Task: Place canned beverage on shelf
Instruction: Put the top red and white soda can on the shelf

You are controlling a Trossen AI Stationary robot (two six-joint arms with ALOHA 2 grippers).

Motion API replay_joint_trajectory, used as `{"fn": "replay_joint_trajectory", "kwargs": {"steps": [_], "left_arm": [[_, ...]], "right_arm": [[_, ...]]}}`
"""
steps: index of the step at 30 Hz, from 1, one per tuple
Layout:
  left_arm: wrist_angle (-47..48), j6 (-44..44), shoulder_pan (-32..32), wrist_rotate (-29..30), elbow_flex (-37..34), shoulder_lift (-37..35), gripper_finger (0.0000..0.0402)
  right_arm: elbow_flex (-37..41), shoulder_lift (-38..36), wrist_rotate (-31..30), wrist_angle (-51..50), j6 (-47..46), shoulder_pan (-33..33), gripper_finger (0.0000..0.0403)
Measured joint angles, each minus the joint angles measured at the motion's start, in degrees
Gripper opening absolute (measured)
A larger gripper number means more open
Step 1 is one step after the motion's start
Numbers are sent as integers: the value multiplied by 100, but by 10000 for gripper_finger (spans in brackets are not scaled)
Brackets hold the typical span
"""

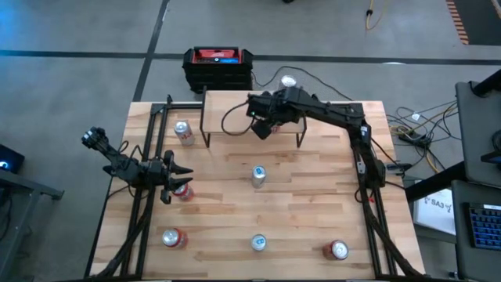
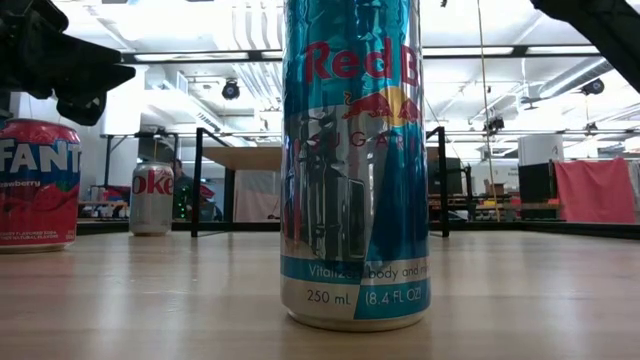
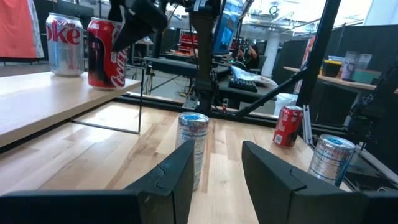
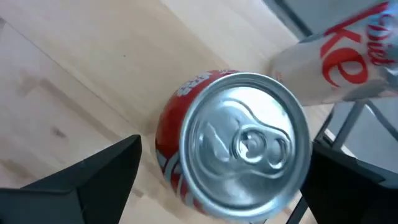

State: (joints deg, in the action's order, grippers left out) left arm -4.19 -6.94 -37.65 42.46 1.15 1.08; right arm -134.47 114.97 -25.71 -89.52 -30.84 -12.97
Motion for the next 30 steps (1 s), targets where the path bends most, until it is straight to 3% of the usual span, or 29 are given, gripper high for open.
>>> {"fn": "replay_joint_trajectory", "kwargs": {"steps": [13, 23, 30], "left_arm": [[0, 2, -2, 2, 0, 0, 118], [0, 1, 0, 1, 0, 2, 118], [1, 1, -1, 1, 1, 7, 118]], "right_arm": [[221, -86, -1665, -46, -1604, 777, 380], [1511, -374, -2716, 0, -3489, 1208, 380], [2603, -695, -3866, 416, -4414, 1771, 379]]}}
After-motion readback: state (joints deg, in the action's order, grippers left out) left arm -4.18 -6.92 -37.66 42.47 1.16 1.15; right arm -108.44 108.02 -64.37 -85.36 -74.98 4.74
